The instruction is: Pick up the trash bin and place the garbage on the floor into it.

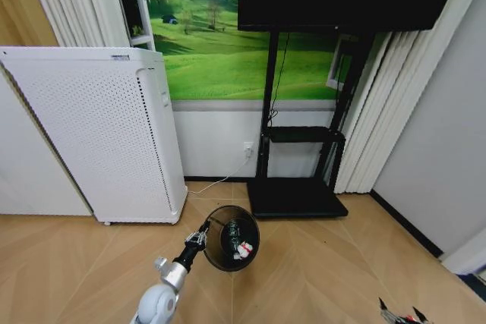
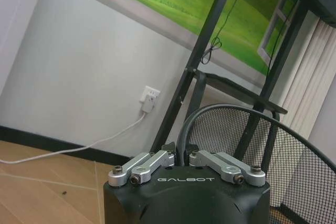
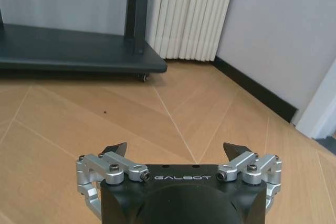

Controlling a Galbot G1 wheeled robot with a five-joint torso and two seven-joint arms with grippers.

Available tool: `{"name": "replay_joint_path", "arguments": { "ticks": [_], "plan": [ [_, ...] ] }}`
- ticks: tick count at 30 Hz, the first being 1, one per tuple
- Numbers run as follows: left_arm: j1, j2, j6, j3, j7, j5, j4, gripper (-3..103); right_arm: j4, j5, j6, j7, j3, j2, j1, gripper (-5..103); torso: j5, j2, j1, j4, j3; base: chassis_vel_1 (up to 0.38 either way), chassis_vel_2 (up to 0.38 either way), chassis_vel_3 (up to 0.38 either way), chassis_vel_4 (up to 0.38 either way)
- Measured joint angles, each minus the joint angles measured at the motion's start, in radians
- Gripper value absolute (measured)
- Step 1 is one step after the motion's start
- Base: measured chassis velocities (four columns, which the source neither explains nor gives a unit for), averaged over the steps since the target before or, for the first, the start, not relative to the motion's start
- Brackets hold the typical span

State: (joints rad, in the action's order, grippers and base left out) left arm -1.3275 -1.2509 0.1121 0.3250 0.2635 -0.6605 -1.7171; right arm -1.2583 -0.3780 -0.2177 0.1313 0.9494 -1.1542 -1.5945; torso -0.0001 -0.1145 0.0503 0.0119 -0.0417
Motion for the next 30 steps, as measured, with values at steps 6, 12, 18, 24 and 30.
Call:
{"name": "replay_joint_path", "arguments": {
  "ticks": [6,12,18,24,30],
  "plan": [
    [-0.014,-0.001,0.001,0.001,0.002,0.002,-0.015,7,0.009,0.018,-0.041,0.005,-0.011,-0.011,0.000,100,0.0003,0.000,0.000,0.0005,0.000,-0.135,-0.119,0.121,0.131],
    [-0.019,0.008,0.001,0.009,-0.012,-0.001,-0.036,7,0.023,0.092,-0.072,0.044,-0.022,-0.019,0.001,100,0.0000,0.000,0.000,0.0001,0.000,-0.065,-0.068,0.034,0.047],
    [-0.021,0.009,0.001,0.012,-0.013,-0.003,-0.027,7,0.067,0.185,-0.025,0.050,-0.032,-0.039,0.010,100,0.0001,0.000,0.000,0.0003,0.000,0.015,0.018,-0.005,-0.008],
    [-0.021,0.010,0.001,0.009,-0.005,-0.002,-0.015,7,0.161,0.182,0.017,0.008,-0.036,-0.014,0.052,100,0.0002,0.000,0.000,0.0000,0.000,0.007,0.009,0.000,-0.002],
    [-0.007,0.006,-0.003,0.001,-0.005,0.000,-0.008,7,0.168,0.097,0.008,0.039,-0.033,0.008,0.039,100,0.0000,0.000,0.000,0.0004,0.000,0.000,0.000,0.000,0.000]
  ]
}}
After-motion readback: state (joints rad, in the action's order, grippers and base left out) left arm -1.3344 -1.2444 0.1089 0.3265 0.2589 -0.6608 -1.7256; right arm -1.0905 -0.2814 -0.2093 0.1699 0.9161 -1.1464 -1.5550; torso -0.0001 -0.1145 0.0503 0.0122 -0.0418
